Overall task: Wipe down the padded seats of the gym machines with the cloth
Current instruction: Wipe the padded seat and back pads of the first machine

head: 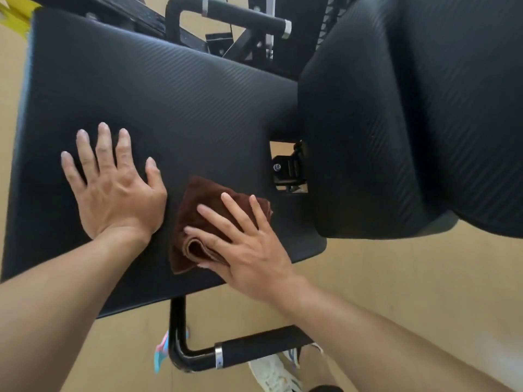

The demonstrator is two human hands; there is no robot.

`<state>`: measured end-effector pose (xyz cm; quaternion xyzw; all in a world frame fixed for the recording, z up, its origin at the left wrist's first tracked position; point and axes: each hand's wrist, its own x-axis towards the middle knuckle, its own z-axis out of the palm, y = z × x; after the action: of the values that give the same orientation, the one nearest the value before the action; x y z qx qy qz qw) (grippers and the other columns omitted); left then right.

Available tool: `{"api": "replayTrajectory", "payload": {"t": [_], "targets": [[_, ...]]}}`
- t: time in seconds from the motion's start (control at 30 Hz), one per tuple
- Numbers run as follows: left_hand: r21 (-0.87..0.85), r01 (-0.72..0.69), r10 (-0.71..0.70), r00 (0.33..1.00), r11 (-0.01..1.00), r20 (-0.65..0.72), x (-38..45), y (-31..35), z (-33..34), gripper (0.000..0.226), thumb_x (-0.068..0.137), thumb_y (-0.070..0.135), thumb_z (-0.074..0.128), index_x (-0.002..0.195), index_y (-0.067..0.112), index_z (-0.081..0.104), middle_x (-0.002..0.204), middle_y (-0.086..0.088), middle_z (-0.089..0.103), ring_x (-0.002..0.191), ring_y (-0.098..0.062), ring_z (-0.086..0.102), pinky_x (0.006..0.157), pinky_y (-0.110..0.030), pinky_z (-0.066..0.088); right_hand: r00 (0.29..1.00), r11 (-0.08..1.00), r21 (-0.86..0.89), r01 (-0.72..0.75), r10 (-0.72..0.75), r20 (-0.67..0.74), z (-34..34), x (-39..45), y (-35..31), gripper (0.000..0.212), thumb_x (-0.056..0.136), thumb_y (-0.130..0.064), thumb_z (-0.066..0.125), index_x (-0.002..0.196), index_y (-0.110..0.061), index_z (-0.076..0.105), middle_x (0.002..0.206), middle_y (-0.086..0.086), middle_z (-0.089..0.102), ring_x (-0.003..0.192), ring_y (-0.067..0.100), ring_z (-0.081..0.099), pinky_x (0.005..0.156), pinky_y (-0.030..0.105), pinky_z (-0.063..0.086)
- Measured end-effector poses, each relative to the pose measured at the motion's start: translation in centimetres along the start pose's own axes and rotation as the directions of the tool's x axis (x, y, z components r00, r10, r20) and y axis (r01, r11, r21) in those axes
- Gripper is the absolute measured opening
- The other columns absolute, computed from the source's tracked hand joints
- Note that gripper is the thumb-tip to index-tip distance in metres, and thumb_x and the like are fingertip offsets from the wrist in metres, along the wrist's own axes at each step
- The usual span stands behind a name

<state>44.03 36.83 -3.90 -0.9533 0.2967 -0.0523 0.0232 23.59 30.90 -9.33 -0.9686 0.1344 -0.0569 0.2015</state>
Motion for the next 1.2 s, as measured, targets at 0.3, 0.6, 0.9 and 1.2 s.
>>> {"api": "replayTrajectory", "payload": {"t": [0.3, 0.6, 0.9, 1.2], "targets": [[0.005, -0.013, 0.013, 1.0, 1.0, -0.002, -0.2, -0.1, -0.1, 0.064, 0.102, 0.046, 0.027, 0.157, 0.013, 0.024, 0.168, -0.008, 0.015, 0.156, -0.029, 0.003, 0.125, -0.052, 0.0, 0.748, 0.762, 0.204, -0.614, 0.645, -0.156, 1.0, -3.9, 2.1, 0.043, 0.106, -0.032, 0.048, 0.147, -0.019, 0.049, 0.166, -0.006, 0.028, 0.157, 0.017, 0.007, 0.118, 0.043, 0.029], [-0.047, 0.002, -0.003, 0.999, 0.999, -0.034, 0.0, -0.3, 0.5, 0.062, 0.101, 0.043, 0.035, 0.154, 0.014, 0.03, 0.166, -0.009, 0.02, 0.155, -0.029, 0.004, 0.124, -0.053, 0.001, 0.591, 0.612, 0.474, -0.633, 0.777, -0.215, -7.6, 10.6, 5.6, 0.027, 0.105, -0.03, 0.047, 0.125, -0.018, 0.06, 0.123, 0.0, 0.064, 0.11, 0.026, 0.063, 0.087, 0.04, 0.046], [-0.051, 0.01, -0.011, 1.0, 0.999, -0.025, 0.2, -0.3, 0.3, 0.062, 0.1, 0.043, 0.037, 0.154, 0.013, 0.031, 0.165, -0.01, 0.022, 0.154, -0.031, 0.006, 0.123, -0.053, 0.001, 0.795, 0.636, -0.765, 0.103, 0.409, 0.447, -17.0, 13.7, 11.0, 0.039, 0.104, -0.031, 0.043, 0.136, -0.019, 0.061, 0.145, 0.01, 0.056, 0.141, 0.034, 0.039, 0.113, 0.047, 0.028], [-0.071, 0.011, -0.011, 1.0, 0.997, 0.001, 0.1, -0.3, -0.6, 0.062, 0.099, 0.04, 0.042, 0.152, 0.01, 0.035, 0.164, -0.012, 0.027, 0.154, -0.034, 0.011, 0.123, -0.052, 0.0, 0.645, 0.695, -0.58, 0.425, 0.217, 0.733, -17.5, 4.4, 7.5, 0.042, 0.104, -0.038, 0.042, 0.143, -0.026, 0.052, 0.154, 0.004, 0.047, 0.147, 0.031, 0.03, 0.121, 0.054, 0.014]]}}
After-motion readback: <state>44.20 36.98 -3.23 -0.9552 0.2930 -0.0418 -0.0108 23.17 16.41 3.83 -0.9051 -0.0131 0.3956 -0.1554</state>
